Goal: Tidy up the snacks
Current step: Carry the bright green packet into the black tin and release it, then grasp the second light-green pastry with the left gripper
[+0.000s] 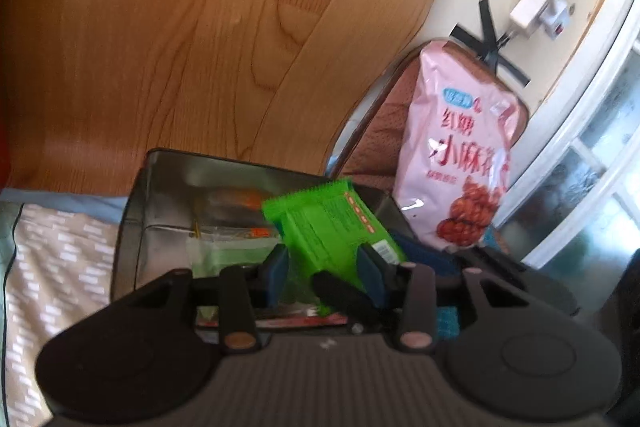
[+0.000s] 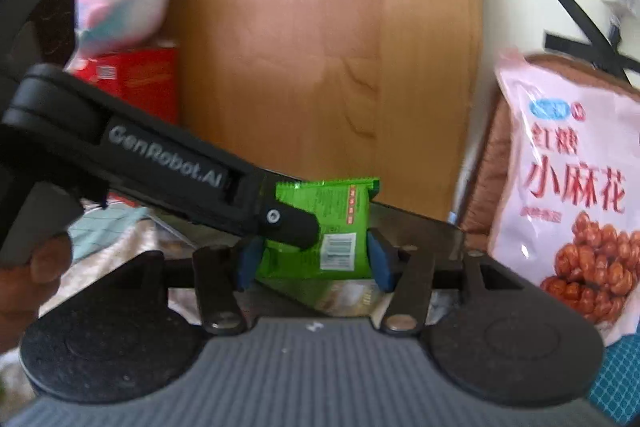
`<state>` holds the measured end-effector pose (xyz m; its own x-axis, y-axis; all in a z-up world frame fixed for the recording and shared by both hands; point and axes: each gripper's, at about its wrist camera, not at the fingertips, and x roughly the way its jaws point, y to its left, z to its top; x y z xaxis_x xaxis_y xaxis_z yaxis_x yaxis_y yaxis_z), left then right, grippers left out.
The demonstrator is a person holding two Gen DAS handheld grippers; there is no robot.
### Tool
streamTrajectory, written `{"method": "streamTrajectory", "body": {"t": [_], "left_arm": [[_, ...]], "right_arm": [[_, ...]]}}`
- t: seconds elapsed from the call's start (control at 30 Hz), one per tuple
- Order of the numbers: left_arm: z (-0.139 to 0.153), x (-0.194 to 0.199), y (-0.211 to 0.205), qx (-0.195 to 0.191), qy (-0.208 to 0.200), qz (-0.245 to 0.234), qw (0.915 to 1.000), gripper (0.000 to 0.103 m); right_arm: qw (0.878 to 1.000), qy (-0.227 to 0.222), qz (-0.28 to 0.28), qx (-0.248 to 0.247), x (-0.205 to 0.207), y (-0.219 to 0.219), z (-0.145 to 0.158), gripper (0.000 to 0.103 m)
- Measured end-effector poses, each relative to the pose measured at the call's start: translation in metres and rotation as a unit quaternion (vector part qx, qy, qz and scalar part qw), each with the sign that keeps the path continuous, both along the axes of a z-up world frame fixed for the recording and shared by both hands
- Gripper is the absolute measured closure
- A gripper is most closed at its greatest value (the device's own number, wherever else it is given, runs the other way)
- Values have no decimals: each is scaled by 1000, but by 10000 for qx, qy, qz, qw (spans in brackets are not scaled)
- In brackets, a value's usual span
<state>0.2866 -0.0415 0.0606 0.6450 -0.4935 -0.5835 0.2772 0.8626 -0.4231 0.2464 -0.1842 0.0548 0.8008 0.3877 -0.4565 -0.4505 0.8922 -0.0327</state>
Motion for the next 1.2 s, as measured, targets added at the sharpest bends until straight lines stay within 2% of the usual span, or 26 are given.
{"method": "streamTrajectory", "body": {"t": [0.17, 0.3, 0.37, 0.47, 0.57, 0.67, 0.73, 0.83, 0.9, 0.93, 1.0, 1.03, 1.2], "left_arm": [[12, -24, 14, 13, -228, -15, 9997, 63], [28, -82, 62, 73, -481, 124, 9987, 63], [24, -115, 90, 170, -335, 275, 9989, 63], [6, -163, 131, 182, 124, 571, 9981, 63], [-14, -204, 157, 35, 580, 788, 9952, 63], [-29, -237, 165, -158, 784, 892, 9928, 63], [-36, -247, 166, -350, 859, 862, 9920, 63], [-44, -252, 158, -356, 877, 810, 9922, 63], [-51, -252, 148, -239, 883, 727, 9932, 63], [-50, -252, 144, -189, 783, 737, 9940, 63], [-47, -251, 131, 21, 704, 679, 9952, 61], [-47, -249, 125, 28, 700, 610, 9957, 61], [-48, -244, 91, 95, 654, 121, 9977, 60]], "right_arm": [[9998, -109, -142, 98, -13, -12, 0, 42], [9992, -341, 110, 185, -52, -9, 13, 42], [9981, -217, 456, 350, -76, -9, 20, 41], [9884, 440, 1363, 497, -110, 5, 19, 40], [9759, 749, 2021, 352, -150, 30, 5, 30], [9629, 905, 2540, 116, -187, 59, -14, 29], [9584, 884, 2713, -108, -208, 76, -26, 29], [9595, 934, 2645, -266, -222, 94, -37, 28], [9643, 843, 2472, -434, -225, 99, -42, 29], [9647, 883, 2438, -452, -224, 100, -45, 33], [9663, 999, 2358, -261, -219, 94, -47, 53], [9695, 993, 2225, -247, -219, 89, -45, 58], [9798, 1108, 1665, 8, -218, 57, -46, 60]]}}
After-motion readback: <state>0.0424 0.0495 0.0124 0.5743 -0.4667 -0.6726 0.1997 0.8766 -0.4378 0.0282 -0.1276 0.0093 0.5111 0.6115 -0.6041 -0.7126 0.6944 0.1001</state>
